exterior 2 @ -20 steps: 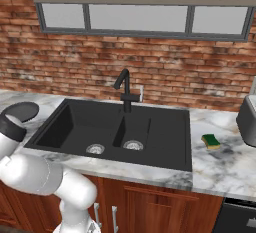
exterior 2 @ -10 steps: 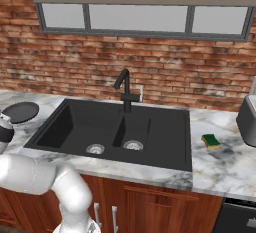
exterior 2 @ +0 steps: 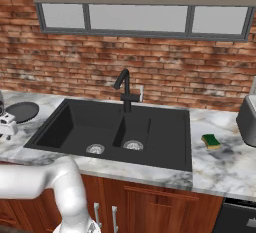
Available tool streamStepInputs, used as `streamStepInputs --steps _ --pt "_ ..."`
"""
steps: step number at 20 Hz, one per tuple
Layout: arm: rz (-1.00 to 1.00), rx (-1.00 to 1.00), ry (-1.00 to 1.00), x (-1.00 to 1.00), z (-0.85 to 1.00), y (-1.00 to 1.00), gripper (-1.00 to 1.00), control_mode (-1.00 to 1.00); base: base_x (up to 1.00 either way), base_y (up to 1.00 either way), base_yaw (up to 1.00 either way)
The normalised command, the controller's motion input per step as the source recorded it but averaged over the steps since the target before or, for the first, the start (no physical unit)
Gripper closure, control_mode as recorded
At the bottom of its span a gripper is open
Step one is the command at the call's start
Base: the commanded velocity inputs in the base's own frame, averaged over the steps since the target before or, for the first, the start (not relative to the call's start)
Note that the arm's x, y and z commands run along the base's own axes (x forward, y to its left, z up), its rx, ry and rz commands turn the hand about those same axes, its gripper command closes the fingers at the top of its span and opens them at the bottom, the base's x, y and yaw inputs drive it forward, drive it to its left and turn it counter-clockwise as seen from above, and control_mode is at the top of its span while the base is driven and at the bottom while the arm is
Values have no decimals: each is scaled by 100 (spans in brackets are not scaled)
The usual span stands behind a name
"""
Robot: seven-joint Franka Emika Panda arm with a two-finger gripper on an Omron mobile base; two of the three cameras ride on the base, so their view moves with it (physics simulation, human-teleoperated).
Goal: Pick the pan and sponge and place them into the sink. Then turn on the water.
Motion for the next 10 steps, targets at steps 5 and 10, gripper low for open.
streamStepInputs --steps 5,10 --pt "0 0 0 28 -32 24 -100 -100 0 0 0" --pt "0 0 0 22 -36 33 -100 -100 0 0 0"
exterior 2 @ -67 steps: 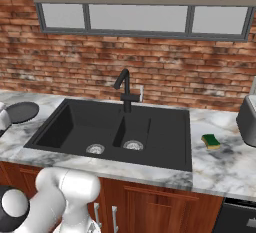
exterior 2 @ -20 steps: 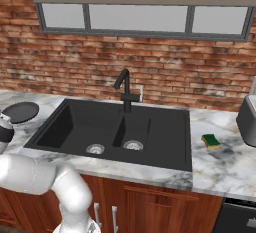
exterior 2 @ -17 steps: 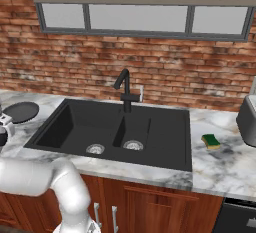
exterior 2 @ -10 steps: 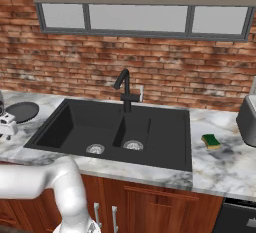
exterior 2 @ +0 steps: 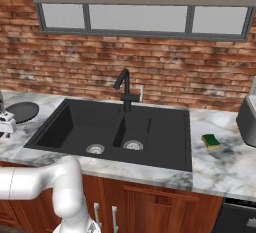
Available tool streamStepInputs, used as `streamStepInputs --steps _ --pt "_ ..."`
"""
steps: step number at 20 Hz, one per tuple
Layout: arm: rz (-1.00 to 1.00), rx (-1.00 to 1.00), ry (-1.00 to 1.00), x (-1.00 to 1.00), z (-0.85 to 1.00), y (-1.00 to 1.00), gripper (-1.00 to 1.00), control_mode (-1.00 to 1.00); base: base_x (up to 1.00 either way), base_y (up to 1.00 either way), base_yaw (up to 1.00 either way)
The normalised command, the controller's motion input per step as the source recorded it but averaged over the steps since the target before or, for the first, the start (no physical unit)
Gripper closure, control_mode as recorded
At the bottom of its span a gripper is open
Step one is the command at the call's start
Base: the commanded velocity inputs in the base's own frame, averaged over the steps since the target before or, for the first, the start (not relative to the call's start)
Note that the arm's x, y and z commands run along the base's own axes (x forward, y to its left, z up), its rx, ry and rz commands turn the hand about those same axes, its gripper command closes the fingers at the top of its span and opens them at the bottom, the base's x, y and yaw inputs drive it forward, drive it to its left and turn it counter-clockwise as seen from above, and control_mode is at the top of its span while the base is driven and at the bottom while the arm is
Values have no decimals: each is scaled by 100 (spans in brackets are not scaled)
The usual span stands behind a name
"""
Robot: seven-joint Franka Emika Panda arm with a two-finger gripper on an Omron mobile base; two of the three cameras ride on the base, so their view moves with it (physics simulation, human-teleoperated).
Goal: Pick the pan and sponge and place them into the sink. Then turn on the water.
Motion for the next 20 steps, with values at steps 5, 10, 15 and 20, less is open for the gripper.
streamStepInputs --steps 5,10,15,20 --pt "0 0 0 0 -22 5 100 -100 0 0 0" --pt "-1 1 0 -16 -12 -23 100 -100 0 0 0" --pt "-5 2 0 -19 -1 -31 100 -100 0 0 0" --pt "-10 6 -3 -33 38 -47 100 -100 0 0 0"
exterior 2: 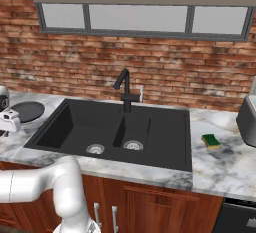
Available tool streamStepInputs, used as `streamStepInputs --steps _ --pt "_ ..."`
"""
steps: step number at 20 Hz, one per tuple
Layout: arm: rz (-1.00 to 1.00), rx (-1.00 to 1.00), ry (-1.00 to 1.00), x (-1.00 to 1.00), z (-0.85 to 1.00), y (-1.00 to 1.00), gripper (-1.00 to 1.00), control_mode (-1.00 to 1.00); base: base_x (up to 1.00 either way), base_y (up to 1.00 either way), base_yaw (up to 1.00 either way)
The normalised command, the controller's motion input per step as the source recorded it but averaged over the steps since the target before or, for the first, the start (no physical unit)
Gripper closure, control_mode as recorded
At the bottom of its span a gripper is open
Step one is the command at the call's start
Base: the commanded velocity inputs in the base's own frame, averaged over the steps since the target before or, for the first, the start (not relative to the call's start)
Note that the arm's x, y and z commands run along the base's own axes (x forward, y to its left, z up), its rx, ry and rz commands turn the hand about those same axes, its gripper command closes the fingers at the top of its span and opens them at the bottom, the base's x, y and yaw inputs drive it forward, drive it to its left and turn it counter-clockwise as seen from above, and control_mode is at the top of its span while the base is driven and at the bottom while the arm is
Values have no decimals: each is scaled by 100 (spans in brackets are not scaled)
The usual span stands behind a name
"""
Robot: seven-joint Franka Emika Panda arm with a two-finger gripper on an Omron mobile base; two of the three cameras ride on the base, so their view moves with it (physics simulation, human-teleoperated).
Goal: Pick the pan and sponge and place them into the sink. Then turn on the water.
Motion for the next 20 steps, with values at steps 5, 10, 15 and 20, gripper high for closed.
streamStepInputs --steps 5,10,15,20 --pt "-11 6 -1 -27 56 -71 100 -100 0 0 0" --pt "-14 1 0 -15 38 -95 100 -100 0 0 0" --pt "-15 0 0 -18 19 -100 100 -100 0 0 0" --pt "-6 0 12 25 -10 -63 100 -100 0 0 0"
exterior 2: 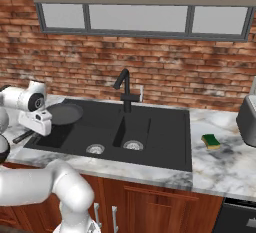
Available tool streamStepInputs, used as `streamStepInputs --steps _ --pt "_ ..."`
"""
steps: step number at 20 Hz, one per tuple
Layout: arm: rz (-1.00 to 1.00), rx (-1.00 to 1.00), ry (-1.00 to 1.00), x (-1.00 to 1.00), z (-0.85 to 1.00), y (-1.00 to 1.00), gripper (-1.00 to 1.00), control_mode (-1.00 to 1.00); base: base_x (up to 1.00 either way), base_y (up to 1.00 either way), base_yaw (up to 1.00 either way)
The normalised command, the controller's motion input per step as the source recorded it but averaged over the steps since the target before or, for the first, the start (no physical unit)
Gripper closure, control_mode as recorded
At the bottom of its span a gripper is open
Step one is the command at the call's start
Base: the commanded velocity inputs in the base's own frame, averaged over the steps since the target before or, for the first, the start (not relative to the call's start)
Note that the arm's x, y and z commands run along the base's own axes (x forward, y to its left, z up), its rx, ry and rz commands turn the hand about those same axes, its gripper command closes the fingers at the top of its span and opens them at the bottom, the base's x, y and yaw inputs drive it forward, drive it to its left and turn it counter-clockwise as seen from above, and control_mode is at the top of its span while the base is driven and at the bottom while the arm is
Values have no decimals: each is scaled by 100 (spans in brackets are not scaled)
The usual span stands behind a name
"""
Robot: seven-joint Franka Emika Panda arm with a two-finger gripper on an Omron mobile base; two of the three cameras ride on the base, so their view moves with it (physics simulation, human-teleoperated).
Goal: Pick the pan and sponge and place them into the sink. Then turn on the water.
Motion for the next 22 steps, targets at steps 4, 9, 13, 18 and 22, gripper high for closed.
streamStepInputs --steps 4,9,13,18,22 --pt "-1 0 4 31 -12 -62 100 -100 0 0 0" --pt "-4 0 9 43 -30 -48 100 -100 0 0 0" --pt "-6 0 6 49 -38 -32 100 -100 0 0 0" --pt "-8 0 1 62 -34 -18 100 -100 0 0 0" --pt "-11 -1 0 68 -55 0 100 -100 0 0 0"
